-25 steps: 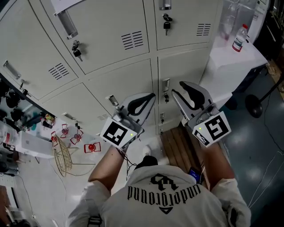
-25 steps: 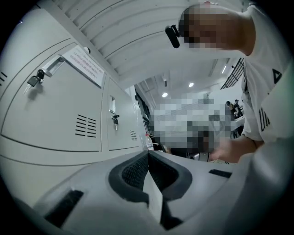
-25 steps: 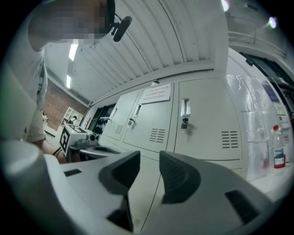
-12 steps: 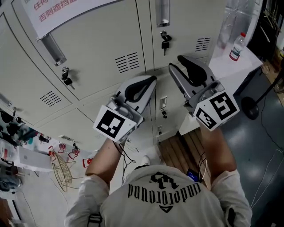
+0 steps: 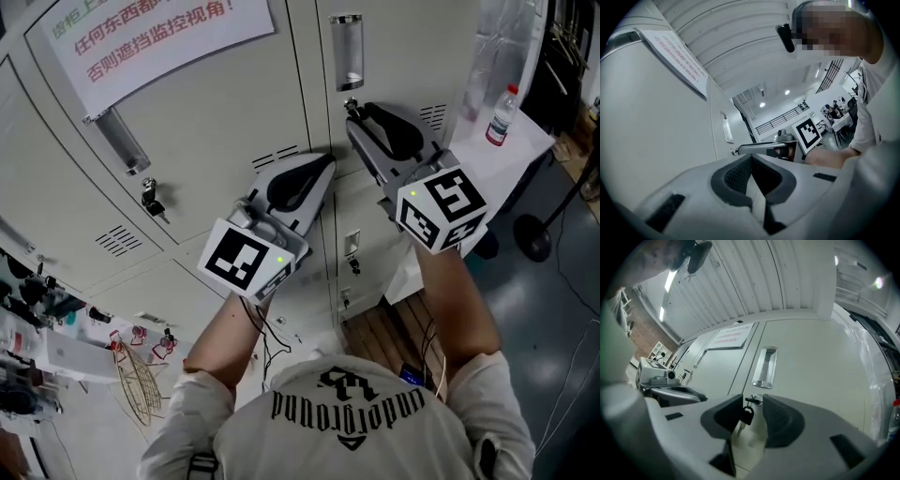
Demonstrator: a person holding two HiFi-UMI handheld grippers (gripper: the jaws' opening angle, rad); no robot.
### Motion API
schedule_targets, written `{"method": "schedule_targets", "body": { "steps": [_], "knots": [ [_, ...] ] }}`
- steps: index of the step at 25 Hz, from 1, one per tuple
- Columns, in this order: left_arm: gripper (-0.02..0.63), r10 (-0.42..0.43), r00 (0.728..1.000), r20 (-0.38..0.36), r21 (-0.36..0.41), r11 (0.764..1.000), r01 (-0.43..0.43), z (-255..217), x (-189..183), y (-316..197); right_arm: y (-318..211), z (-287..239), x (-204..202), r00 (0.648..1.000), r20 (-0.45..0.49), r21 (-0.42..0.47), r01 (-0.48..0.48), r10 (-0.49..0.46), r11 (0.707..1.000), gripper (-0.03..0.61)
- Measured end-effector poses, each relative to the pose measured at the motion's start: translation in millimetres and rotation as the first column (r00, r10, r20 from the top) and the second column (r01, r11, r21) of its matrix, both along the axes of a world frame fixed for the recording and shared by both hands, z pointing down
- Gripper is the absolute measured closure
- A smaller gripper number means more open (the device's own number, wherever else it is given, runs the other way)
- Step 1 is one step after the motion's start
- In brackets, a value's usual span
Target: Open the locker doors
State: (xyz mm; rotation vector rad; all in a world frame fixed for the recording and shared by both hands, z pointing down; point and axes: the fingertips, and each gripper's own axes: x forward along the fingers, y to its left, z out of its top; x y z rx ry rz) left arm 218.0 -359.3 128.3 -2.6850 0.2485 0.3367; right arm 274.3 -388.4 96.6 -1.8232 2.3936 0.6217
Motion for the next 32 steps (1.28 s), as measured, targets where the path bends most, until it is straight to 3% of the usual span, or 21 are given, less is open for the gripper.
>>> {"method": "schedule_targets", "body": {
  "steps": [16,25,32],
  "knots": [
    [0.606,0.003,1.0,-0.005,0.007,1.0,-0.003,-4,4,6,9,-6,-4,1.0,-0.025,0.006,0.007,-0.007,1.0,0.472],
    [0.606,0.008,1.0,-0.003,-0.008,1.0,-0.008,6,21,32,78,-4,15,0.998,0.013,0.009,0.061,-0.061,0.998,0.477],
    [0.606,0.072,0.997,-0.011,-0.014,0.997,-0.072,10,61,68,149,-3,64,1.0,0.029,0.011,-0.003,0.002,1.0,0.466]
  ]
}}
